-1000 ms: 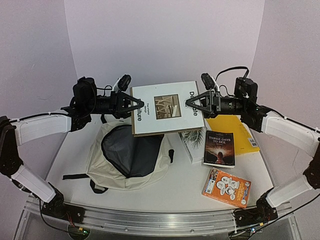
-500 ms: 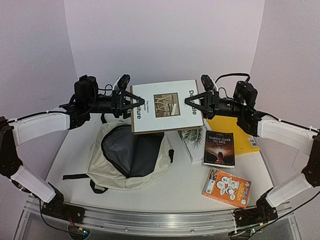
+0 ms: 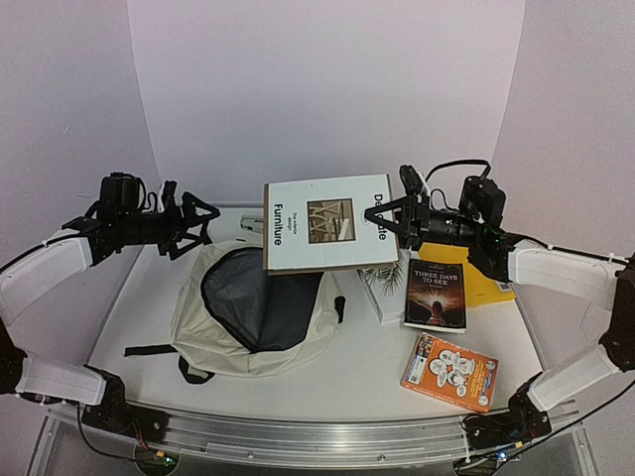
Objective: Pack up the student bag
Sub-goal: Place the book in the student bag.
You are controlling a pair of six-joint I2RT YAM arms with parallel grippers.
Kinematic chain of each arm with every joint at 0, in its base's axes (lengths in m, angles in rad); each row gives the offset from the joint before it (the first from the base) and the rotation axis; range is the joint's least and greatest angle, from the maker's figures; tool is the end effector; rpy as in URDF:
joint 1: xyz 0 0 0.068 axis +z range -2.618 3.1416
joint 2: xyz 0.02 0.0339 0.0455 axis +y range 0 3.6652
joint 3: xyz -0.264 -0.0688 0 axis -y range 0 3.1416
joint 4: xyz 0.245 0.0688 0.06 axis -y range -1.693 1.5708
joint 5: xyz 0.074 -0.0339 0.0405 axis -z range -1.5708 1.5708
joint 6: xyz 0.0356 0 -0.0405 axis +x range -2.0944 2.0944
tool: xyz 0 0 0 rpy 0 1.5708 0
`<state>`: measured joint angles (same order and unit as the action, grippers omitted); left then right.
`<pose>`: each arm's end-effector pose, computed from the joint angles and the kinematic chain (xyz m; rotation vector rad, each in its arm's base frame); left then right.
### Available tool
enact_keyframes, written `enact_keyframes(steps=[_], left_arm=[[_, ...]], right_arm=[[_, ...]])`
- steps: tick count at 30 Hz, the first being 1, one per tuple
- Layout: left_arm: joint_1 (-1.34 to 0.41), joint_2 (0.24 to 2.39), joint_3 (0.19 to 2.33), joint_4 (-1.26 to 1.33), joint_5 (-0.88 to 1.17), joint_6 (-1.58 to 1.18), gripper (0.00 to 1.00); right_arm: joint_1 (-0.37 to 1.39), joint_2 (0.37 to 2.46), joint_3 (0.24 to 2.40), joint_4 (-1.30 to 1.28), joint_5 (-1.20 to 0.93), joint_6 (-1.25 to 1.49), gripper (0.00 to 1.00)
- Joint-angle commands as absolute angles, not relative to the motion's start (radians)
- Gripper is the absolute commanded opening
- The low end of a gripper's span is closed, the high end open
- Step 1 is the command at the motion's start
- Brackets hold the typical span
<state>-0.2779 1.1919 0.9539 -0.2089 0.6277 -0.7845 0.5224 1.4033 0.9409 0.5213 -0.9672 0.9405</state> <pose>0.2513 -0.0934 0.3149 -0.1124 2.1728 -1.2765 0.2593 0.1831 0.3238 -0.5533 1.7936 1.8026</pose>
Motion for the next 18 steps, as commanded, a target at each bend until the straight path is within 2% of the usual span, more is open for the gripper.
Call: enact_keyframes(steps=[1,5,11,18], left_arm=[[-0.188,1.163,0.855,-0.373,0.503,-0.728,1.00],[-0.143,1.215,0.772,-0.331,0.561,-0.759,0.96],[-0.143,1.272,0.747,-0.287,0.617,-0.770,0.85],[-0.142,1.353,0.725,-0.213,0.670,-0.792,0.74]], right_arm=[[0.529,1.353,0.934,0.516,-0.906,0.910,0.32],[0.530,1.367,0.941,0.417,-0.860,0.879,0.32],[0.548,1.415,0.926,0.376,-0.799,0.897,0.33],[0.561,1.488,0.936,0.339,-0.751,0.949,0.29]])
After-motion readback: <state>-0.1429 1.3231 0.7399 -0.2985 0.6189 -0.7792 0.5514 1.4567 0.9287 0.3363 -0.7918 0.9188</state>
